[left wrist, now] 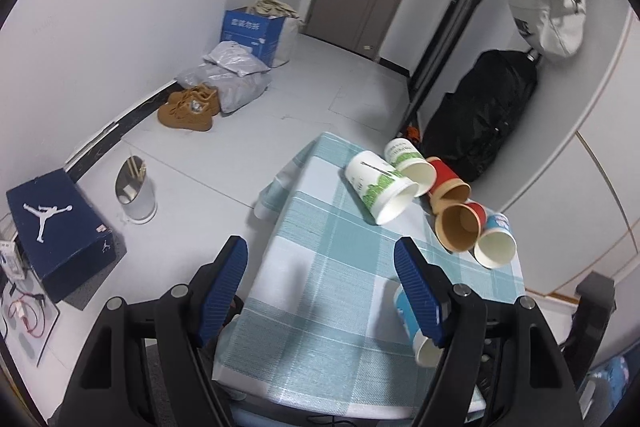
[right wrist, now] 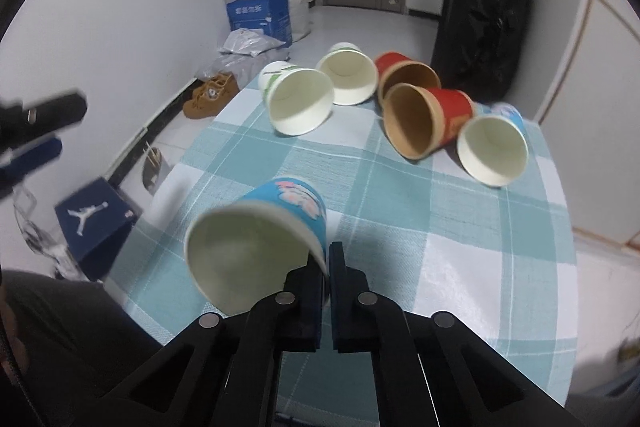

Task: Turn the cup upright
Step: 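Lift and rotate the blue cup with the right tool, setting it base-down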

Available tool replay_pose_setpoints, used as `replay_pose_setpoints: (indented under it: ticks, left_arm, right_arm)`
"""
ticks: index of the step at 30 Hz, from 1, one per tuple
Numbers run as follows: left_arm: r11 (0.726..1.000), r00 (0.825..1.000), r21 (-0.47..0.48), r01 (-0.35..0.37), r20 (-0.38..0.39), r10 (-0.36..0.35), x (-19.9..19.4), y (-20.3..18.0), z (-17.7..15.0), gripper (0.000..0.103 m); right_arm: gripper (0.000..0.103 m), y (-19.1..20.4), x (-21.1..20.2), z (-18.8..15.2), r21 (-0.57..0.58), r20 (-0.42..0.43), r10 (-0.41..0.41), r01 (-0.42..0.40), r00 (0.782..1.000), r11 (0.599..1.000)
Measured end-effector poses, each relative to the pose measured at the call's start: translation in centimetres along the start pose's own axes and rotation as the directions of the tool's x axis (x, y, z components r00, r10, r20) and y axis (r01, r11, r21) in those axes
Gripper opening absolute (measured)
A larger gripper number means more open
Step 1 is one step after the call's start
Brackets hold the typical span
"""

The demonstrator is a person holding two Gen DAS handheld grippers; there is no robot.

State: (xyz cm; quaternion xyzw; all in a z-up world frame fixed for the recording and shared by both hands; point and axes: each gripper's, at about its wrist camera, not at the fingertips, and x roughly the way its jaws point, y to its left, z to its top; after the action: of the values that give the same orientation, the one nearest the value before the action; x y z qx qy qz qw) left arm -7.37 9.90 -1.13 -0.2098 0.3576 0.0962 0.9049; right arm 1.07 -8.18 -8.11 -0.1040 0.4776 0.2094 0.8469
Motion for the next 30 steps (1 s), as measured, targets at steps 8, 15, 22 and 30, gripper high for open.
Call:
replay_pose_setpoints:
  ticks: [8,15,22,30]
  left_arm:
    - [0.998,0.997,0.038,0.045,-0.057,-0.043,0.6,-1.3,-0.6,0.072]
    - [0.995,0.992,0.037,0.096,-0.081,-0.092,0.6,-2.1,-0.8,0.072]
    - [0.995,0.992,0.049,0.092,-0.087,-0.088,0.8,-2.7,-1.0,0.072]
    - [0.994,0.991,0.049,0.098,-0.1,-0.093,1.0,-2.8,-1.1,0.072]
  right_arm:
    - [0.002,-4.0,-2.2,0.9,0.101,-0.012,0.093,-0.091,0.996,0.991]
    - [0.002,-6.4,-3.9,1.2,0.113,-0.129,0.17,-0.156,0.977,0.981]
    - [0.002,-9.0,-2.9,1.0,0.168,-0.302,0.194,-0.148,0.933,0.975]
    - [0.005,-9.5,-0.2,2.3,0.19,-0.431,0.196,-0.124,0.881,0.974]
